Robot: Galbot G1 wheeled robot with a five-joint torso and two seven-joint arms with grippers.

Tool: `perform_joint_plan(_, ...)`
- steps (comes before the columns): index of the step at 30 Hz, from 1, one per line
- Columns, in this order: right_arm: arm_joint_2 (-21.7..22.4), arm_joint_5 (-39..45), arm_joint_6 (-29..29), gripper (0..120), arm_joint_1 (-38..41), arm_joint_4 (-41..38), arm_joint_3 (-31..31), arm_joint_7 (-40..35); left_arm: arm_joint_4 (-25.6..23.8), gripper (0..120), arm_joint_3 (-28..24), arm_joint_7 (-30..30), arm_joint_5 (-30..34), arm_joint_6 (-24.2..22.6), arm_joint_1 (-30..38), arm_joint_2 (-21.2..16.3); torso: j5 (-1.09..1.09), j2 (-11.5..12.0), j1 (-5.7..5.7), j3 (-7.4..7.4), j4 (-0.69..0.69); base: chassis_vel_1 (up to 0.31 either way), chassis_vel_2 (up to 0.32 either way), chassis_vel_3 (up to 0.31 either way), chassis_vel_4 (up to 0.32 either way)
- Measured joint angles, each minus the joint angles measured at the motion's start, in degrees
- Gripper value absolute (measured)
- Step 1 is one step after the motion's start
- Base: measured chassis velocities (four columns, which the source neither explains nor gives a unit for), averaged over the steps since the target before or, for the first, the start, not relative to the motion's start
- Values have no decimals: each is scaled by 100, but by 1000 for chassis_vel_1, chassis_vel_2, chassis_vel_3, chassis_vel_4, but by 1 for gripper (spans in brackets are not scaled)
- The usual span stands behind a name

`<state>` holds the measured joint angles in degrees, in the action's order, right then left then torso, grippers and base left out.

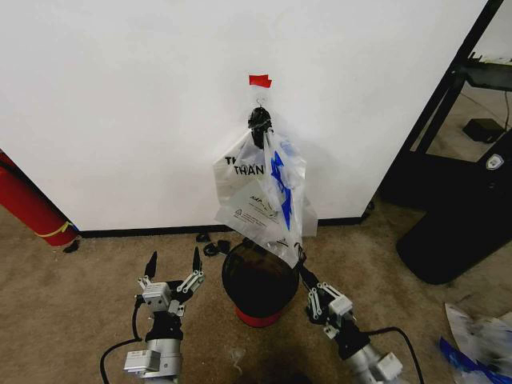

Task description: Pick up the garbage bag from the wall and place it over the trash bin.

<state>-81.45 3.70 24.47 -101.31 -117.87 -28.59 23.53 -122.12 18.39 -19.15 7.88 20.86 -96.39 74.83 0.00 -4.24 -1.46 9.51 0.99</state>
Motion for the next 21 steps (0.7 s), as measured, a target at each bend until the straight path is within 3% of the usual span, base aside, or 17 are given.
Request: perform_joint_plan(21, 133, 57, 1060, 0, -643, 91, -574, -81, 179, 100, -81, 0, -14, 16, 65, 68, 0, 1, 0, 0, 0, 0, 0, 0, 0)
